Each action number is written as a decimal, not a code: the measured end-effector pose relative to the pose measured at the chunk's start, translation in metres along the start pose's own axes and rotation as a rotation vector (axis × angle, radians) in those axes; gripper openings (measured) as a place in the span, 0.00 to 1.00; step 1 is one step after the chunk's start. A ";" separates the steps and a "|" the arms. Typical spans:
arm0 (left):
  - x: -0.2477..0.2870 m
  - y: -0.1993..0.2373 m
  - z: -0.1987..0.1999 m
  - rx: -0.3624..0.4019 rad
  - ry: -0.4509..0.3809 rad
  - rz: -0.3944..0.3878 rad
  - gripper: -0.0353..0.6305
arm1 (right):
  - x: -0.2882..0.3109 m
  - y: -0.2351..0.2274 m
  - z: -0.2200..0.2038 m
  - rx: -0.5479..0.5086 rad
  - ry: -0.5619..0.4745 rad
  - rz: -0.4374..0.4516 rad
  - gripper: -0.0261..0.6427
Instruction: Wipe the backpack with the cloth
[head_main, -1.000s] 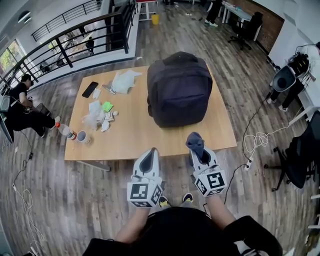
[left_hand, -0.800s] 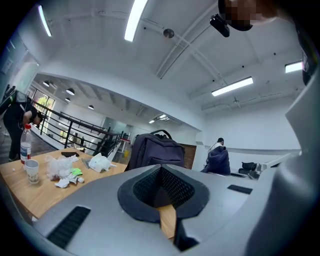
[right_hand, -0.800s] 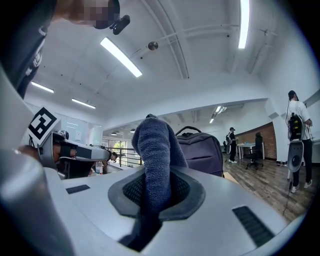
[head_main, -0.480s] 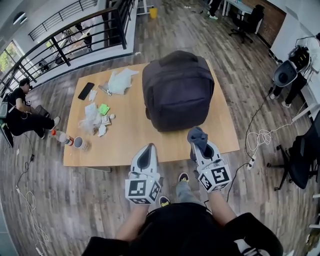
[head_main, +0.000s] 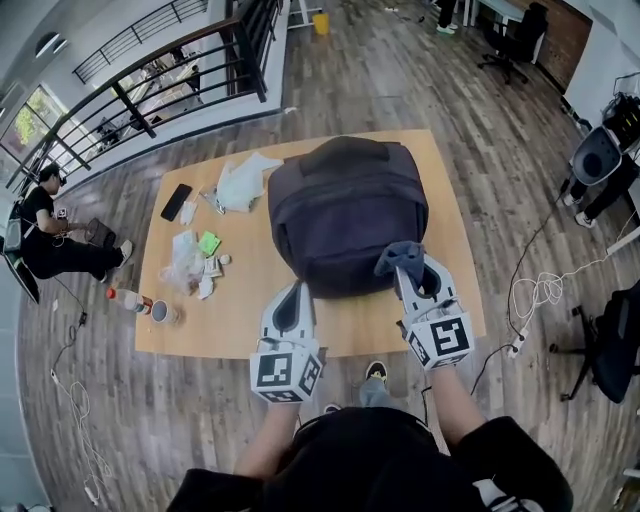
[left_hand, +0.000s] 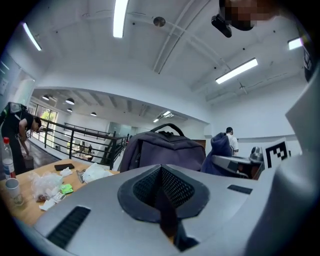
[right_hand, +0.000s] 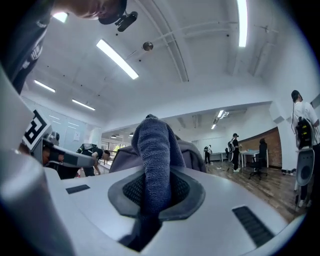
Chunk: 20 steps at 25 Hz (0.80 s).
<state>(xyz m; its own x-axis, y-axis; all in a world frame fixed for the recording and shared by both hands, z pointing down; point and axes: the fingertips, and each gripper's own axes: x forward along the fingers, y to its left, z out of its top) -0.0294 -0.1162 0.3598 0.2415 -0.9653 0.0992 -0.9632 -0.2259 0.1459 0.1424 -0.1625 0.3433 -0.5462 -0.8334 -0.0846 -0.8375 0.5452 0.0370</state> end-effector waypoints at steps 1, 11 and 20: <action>0.004 0.004 0.000 0.000 0.003 0.013 0.08 | 0.009 -0.009 0.008 -0.010 -0.006 -0.004 0.10; 0.007 0.048 0.003 -0.026 0.013 0.023 0.08 | 0.071 -0.024 -0.010 0.029 0.227 -0.070 0.10; -0.016 0.093 0.010 -0.017 -0.001 0.033 0.08 | 0.149 0.113 -0.015 -0.038 0.314 0.120 0.10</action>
<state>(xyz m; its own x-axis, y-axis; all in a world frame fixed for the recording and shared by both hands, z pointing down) -0.1242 -0.1232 0.3618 0.2096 -0.9724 0.1028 -0.9684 -0.1919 0.1592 -0.0339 -0.2261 0.3499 -0.6139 -0.7543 0.2328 -0.7640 0.6419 0.0653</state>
